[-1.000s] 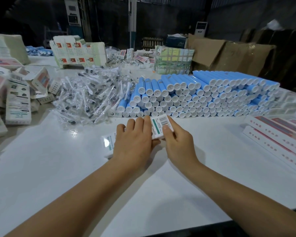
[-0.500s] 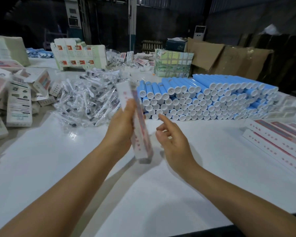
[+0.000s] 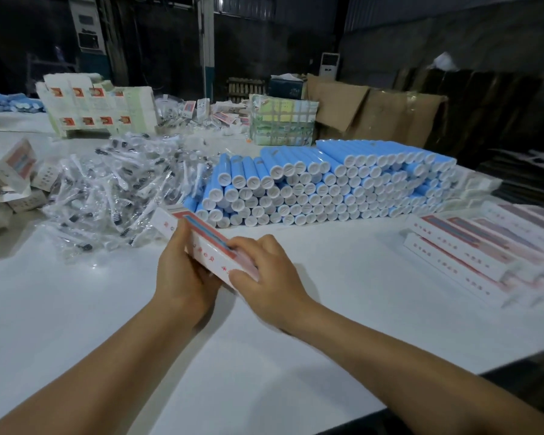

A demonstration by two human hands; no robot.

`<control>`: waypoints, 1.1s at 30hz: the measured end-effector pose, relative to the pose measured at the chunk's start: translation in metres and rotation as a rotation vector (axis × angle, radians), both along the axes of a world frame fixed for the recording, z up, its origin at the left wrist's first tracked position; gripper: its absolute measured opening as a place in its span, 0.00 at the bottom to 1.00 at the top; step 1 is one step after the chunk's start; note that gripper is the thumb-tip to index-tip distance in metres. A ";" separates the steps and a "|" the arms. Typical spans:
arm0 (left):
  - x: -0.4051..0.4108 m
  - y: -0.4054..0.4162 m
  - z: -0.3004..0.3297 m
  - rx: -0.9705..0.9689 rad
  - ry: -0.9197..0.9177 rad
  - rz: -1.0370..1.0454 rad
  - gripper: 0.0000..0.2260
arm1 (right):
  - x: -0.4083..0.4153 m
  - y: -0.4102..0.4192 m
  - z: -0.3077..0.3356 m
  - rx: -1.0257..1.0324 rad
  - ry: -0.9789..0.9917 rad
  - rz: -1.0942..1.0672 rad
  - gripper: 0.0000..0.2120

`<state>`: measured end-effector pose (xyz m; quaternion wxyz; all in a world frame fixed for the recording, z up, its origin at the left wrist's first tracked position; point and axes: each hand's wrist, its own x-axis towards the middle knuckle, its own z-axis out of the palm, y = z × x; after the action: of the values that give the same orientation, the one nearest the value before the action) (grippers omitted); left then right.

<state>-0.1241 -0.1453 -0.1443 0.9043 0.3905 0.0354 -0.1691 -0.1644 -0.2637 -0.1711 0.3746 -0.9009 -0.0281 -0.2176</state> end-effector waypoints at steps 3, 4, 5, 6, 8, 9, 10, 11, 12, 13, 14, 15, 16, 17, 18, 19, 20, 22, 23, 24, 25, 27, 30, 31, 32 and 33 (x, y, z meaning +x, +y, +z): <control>-0.005 -0.004 -0.001 0.151 -0.167 -0.052 0.23 | -0.006 -0.024 0.018 -0.009 -0.062 -0.037 0.24; -0.004 -0.004 -0.005 0.179 -0.181 -0.068 0.24 | -0.009 -0.038 0.025 -0.048 -0.086 -0.072 0.24; -0.002 -0.003 -0.008 0.192 -0.181 -0.086 0.24 | -0.013 -0.055 0.034 -0.105 -0.103 -0.119 0.25; 0.001 -0.001 -0.012 0.197 -0.186 -0.104 0.23 | -0.019 -0.074 0.042 -0.172 -0.110 -0.176 0.26; 0.009 0.002 -0.019 0.196 -0.210 -0.142 0.22 | -0.035 -0.122 0.058 -0.287 -0.107 -0.314 0.27; 0.013 0.004 -0.022 0.200 -0.233 -0.165 0.22 | -0.045 -0.148 0.064 -0.312 -0.100 -0.392 0.27; 0.016 0.005 -0.024 0.210 -0.267 -0.187 0.23 | -0.056 -0.175 0.068 -0.325 -0.087 -0.478 0.26; 0.018 0.005 -0.025 0.222 -0.302 -0.205 0.24 | -0.067 -0.203 0.071 -0.348 -0.061 -0.572 0.24; 0.020 0.006 -0.027 0.239 -0.328 -0.222 0.26 | -0.079 -0.230 0.071 -0.399 -0.011 -0.674 0.22; 0.022 0.007 -0.028 0.254 -0.339 -0.232 0.28 | -0.092 -0.257 0.069 -0.473 0.069 -0.781 0.21; 0.024 0.010 -0.030 0.266 -0.339 -0.222 0.30 | -0.104 -0.279 0.066 -0.558 0.166 -0.879 0.21; 0.026 0.011 -0.031 0.277 -0.334 -0.211 0.30 | -0.117 -0.300 0.063 -0.629 0.263 -0.970 0.21; 0.028 0.012 -0.033 0.287 -0.328 -0.201 0.29 | -0.130 -0.319 0.059 -0.661 0.339 -1.047 0.20; 0.029 0.011 -0.034 0.296 -0.318 -0.193 0.26 | -0.142 -0.334 0.056 -0.646 0.387 -1.107 0.20; 0.029 0.010 -0.034 0.303 -0.307 -0.181 0.23 | -0.152 -0.348 0.054 -0.597 0.406 -1.152 0.20; 0.030 0.009 -0.035 0.306 -0.296 -0.176 0.21 | -0.160 -0.358 0.054 -0.538 0.403 -1.185 0.20; 0.031 0.008 -0.036 0.309 -0.286 -0.180 0.21 | -0.166 -0.366 0.053 -0.485 0.393 -1.205 0.20; 0.032 0.006 -0.037 0.305 -0.276 -0.196 0.22 | -0.172 -0.375 0.053 -0.424 0.380 -1.211 0.19; 0.032 0.005 -0.036 0.300 -0.274 -0.207 0.22 | -0.174 -0.375 0.053 -0.415 0.383 -1.206 0.19; 0.031 0.005 -0.036 0.300 -0.271 -0.217 0.21 | -0.174 -0.374 0.053 -0.418 0.391 -1.206 0.19; 0.030 0.005 -0.036 0.304 -0.271 -0.226 0.21 | -0.174 -0.371 0.054 -0.428 0.390 -1.211 0.19; 0.024 0.004 -0.034 0.325 -0.290 -0.233 0.18 | -0.168 -0.360 0.059 -0.453 0.311 -1.219 0.19; 0.008 0.000 -0.027 0.409 -0.382 -0.193 0.09 | -0.140 -0.321 0.075 -0.471 0.000 -1.086 0.17; 0.002 -0.002 -0.023 0.451 -0.406 -0.164 0.08 | -0.127 -0.301 0.082 -0.451 -0.104 -0.987 0.17; -0.004 -0.004 -0.021 0.490 -0.424 -0.142 0.07 | -0.113 -0.278 0.089 -0.408 -0.199 -0.874 0.17; -0.009 -0.005 -0.017 0.524 -0.437 -0.130 0.07 | -0.098 -0.253 0.094 -0.349 -0.285 -0.750 0.17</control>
<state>-0.1326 -0.1502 -0.1612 0.7468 0.6378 -0.1419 -0.1237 -0.2627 -0.5165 -0.0770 0.1044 -0.8594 0.2131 -0.4529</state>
